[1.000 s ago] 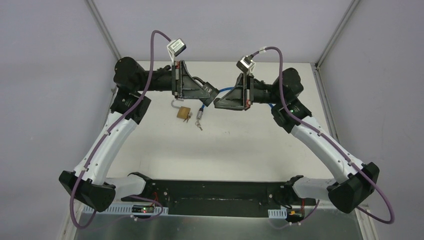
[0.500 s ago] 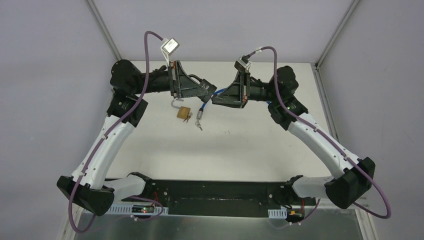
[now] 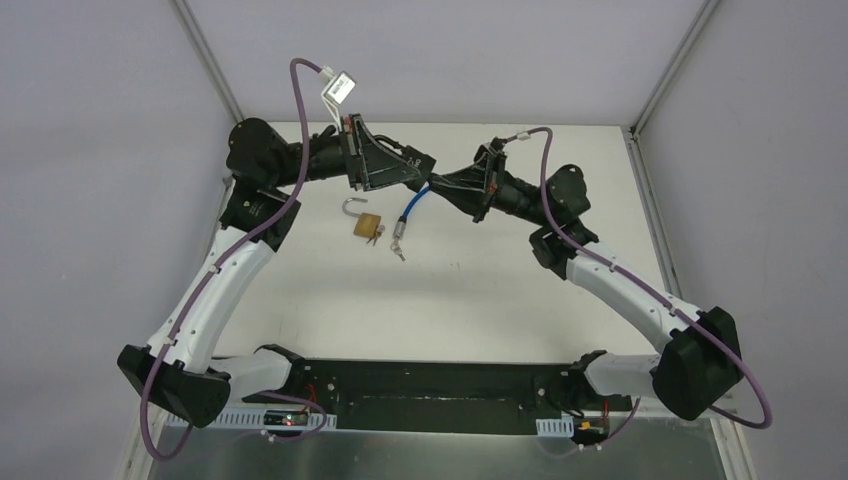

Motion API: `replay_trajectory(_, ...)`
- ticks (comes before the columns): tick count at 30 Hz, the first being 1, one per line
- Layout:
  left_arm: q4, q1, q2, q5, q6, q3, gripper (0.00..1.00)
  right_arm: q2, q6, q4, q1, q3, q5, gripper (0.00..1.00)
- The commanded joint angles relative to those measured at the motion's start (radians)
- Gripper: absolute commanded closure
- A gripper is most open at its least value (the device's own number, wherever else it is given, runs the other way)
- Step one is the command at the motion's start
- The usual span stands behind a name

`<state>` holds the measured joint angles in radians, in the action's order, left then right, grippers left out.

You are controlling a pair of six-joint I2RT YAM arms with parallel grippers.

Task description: Unlock with the key

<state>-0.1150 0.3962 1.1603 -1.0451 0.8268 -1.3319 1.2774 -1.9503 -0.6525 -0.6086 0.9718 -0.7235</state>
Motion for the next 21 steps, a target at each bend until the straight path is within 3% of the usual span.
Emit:
replay_trajectory(1,-0.296,0.039,-0.016,-0.032,0.002,-0.018,1.0,0.006,-0.148,0.069,-0.001,-0.054,0.165,1.0)
replay_trajectory(4,-0.298,0.039,-0.009,-0.03,0.003,-0.006,1.0,-0.02,-0.024,0.138,0.013,-0.062,0.167,0.98)
replay_trajectory(9,-0.275,0.039,0.002,-0.028,0.002,0.01,1.0,-0.136,0.318,0.348,0.121,-0.083,0.163,0.48)
replay_trajectory(13,-0.252,0.039,0.001,-0.024,0.005,0.031,1.0,-0.244,0.583,0.524,0.219,-0.056,0.138,0.23)
replay_trajectory(21,-0.231,0.039,-0.006,-0.053,0.038,0.048,1.0,-0.297,0.892,0.649,0.296,0.074,0.061,0.13)
